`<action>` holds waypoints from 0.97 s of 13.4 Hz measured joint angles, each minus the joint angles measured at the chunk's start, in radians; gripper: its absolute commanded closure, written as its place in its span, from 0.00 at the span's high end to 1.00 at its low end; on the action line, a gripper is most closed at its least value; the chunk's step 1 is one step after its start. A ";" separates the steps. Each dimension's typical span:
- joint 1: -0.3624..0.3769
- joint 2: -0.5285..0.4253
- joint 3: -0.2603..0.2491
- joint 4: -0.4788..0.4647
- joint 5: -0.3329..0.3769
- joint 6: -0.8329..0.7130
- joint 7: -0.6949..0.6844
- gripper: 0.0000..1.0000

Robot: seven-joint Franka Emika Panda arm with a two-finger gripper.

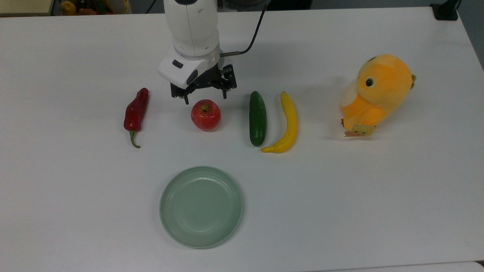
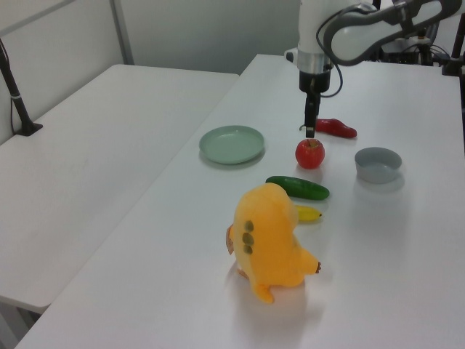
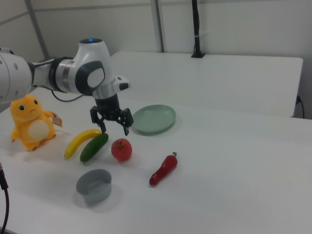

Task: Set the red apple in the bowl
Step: 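Lower the open gripper down over the red apple, then close the gripper on the red apple and lift it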

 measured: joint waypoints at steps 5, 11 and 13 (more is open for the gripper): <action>0.000 0.028 0.000 -0.076 -0.060 0.110 0.000 1.00; 0.000 0.068 0.000 -0.076 -0.091 0.111 -0.001 0.57; 0.000 0.072 0.000 -0.076 -0.092 0.113 -0.002 0.23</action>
